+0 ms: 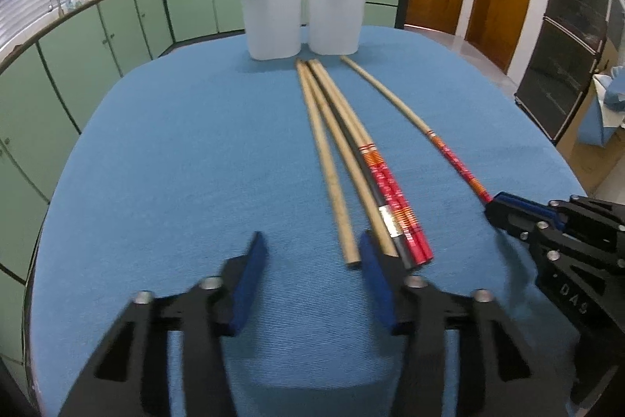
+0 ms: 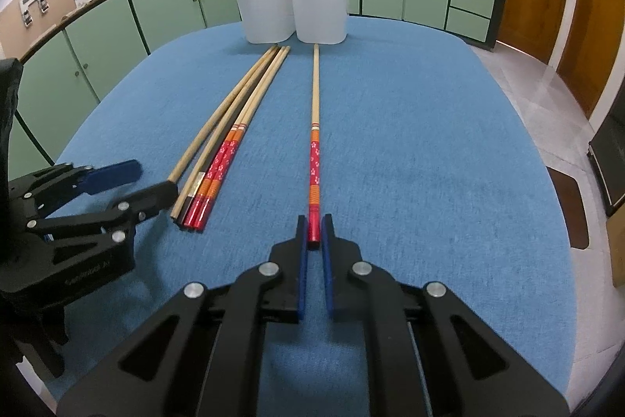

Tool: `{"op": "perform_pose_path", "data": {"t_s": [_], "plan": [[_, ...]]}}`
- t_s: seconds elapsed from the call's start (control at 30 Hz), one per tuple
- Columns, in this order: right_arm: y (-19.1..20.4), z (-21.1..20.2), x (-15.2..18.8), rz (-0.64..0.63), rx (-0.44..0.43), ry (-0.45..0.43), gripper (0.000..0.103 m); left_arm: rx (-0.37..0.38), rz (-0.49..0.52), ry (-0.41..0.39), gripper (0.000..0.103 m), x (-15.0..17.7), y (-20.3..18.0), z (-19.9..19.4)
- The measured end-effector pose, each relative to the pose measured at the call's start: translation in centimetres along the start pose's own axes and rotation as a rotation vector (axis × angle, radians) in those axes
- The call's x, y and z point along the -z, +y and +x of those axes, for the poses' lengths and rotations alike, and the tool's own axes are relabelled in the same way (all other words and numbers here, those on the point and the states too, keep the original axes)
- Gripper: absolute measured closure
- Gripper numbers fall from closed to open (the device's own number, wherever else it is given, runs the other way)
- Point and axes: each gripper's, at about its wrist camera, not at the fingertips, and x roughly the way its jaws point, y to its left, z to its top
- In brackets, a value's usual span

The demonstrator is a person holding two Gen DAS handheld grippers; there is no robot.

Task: Organize utensils
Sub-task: 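Grasp a red-and-orange chopstick with the right gripper, then grasp a plain wooden chopstick with the left gripper while the right gripper lifts its chopstick, then carry both chopsticks over the white holder and open both grippers to drop them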

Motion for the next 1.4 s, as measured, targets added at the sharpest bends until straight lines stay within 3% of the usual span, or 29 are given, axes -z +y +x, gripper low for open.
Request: {"op": "perform_pose_path", "data": {"t_s": [0.03,0.23,0.47,0.8,1.03,1.4], "plan": [[-0.1,0.0,0.0,0.003,-0.003,0.001,0.095,0.009,0.003,-0.003,0.076,-0.1,-0.2,0.0],[-0.3,0.0,0.0,0.008,-0.013,-0.001,0.097,0.021,-0.002,-0.006,0.095,-0.1,-0.4,0.0],[-0.3,-0.8,0.0,0.01,-0.02,-0.03,0.098,0.023,-0.01,-0.024,0.095,-0.1,-0.3,-0.7],[-0.4,-4.8,-2.3,-0.025,-0.017,-0.147,0.098,-0.002,0.021,-0.184,0.096,-2.6,0.6,-7.1],[-1.0,-8.1,-5.3,-0.029,-0.042,-0.228,0.098,-0.003,0.026,-0.314,0.096,-5.5,1.5,-11.0],[-2.0,-12.6,-11.9,-0.06,-0.1,-0.336,0.098,0.054,0.049,-0.417,0.096,-10.4,2.2,-13.6]]}}
